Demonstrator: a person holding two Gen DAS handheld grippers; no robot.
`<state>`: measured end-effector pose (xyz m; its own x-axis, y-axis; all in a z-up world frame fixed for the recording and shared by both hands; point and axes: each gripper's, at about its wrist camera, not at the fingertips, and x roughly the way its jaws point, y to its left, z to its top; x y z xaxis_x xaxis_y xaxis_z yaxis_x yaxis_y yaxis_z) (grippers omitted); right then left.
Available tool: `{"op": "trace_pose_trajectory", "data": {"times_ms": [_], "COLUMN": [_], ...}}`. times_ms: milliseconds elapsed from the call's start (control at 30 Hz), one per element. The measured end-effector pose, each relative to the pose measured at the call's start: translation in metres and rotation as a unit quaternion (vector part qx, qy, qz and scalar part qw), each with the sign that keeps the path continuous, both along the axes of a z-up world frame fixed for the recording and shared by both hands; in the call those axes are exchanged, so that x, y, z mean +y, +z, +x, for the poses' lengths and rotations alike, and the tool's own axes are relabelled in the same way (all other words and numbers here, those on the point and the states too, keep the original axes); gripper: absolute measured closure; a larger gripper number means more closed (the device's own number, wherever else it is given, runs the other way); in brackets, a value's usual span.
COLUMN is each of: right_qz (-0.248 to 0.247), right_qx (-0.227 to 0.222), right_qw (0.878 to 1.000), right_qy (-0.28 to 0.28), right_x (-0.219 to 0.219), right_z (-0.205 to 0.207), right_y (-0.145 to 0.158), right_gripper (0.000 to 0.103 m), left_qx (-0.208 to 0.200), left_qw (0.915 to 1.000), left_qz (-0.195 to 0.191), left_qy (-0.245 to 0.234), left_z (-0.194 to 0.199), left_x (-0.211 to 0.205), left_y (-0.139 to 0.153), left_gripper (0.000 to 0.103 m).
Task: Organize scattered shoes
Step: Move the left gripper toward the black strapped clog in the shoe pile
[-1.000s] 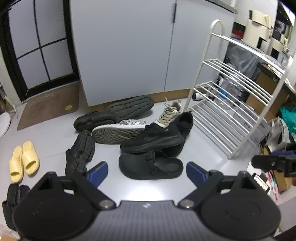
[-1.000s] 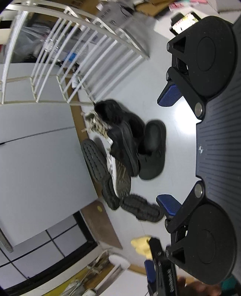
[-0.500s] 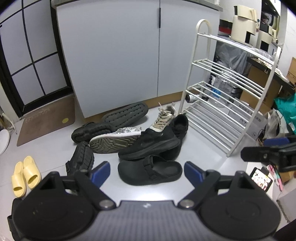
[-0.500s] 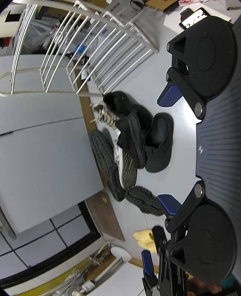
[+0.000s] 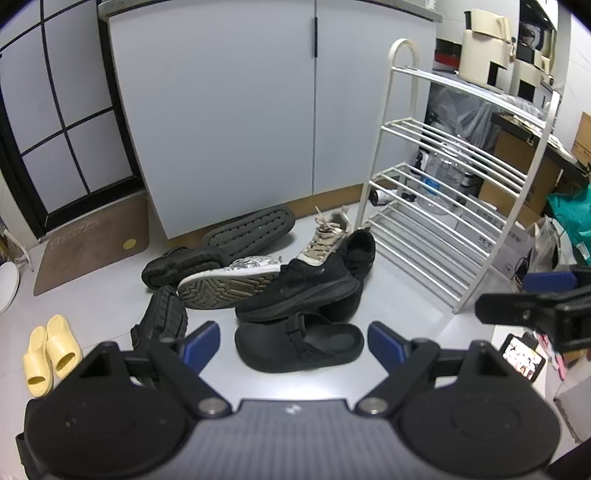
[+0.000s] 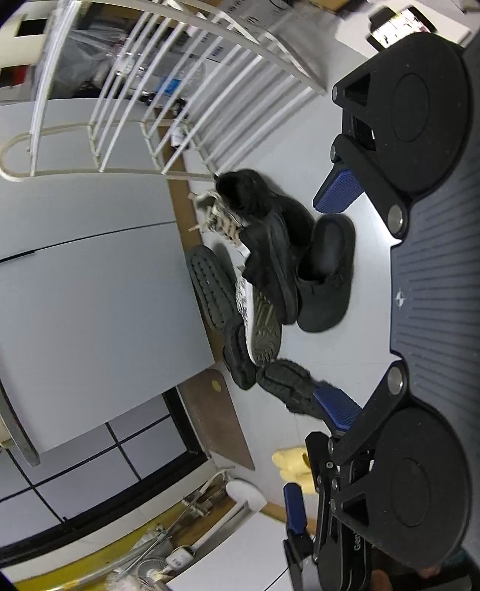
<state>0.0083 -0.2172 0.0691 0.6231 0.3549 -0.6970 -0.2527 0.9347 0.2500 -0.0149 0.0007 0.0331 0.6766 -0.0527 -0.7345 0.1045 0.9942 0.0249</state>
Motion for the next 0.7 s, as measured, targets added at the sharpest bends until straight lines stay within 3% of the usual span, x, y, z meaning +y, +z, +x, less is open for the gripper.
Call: {"op": "trace_pose_trajectory", "data": {"times_ms": [100, 233, 433, 567, 700], "right_qz": [-0.016, -0.002, -0.011, -0.026, -0.006], "right_qx": [-0.003, 0.005, 0.042, 0.05, 0.076], "right_qw": [1.0, 1.0, 0.998, 0.998, 0.997], "right_qy": [-0.005, -0.017, -0.037, -0.02, 0.002], "right_x": [0.002, 0.0, 0.003, 0.008, 0.004], "right_z": [0.001, 0.004, 0.013, 0.024, 0.04], "right_y": [-0.002, -0.01, -0.026, -0.032, -0.037], "right_gripper": [0.0, 0.0, 0.0, 0.0, 0.0], "left_qx": [0.002, -0.001, 0.031, 0.033, 0.036], "left_qw": [1.0, 0.9998, 0.9994, 0.9992, 0.999], "left_qz": [0.003, 0.014, 0.009, 0.016, 0.018], "left_qy": [-0.002, -0.016, -0.011, -0.014, -0.02], "left_z": [0.004, 0.013, 0.029, 0.032, 0.037], "left_x": [0.0, -0.001, 0.002, 0.001, 0.002], "left_y": [0.0, -0.006, -0.021, -0.024, -0.03], "left_gripper": [0.014, 0.014, 0.014, 0.014, 0.014]}}
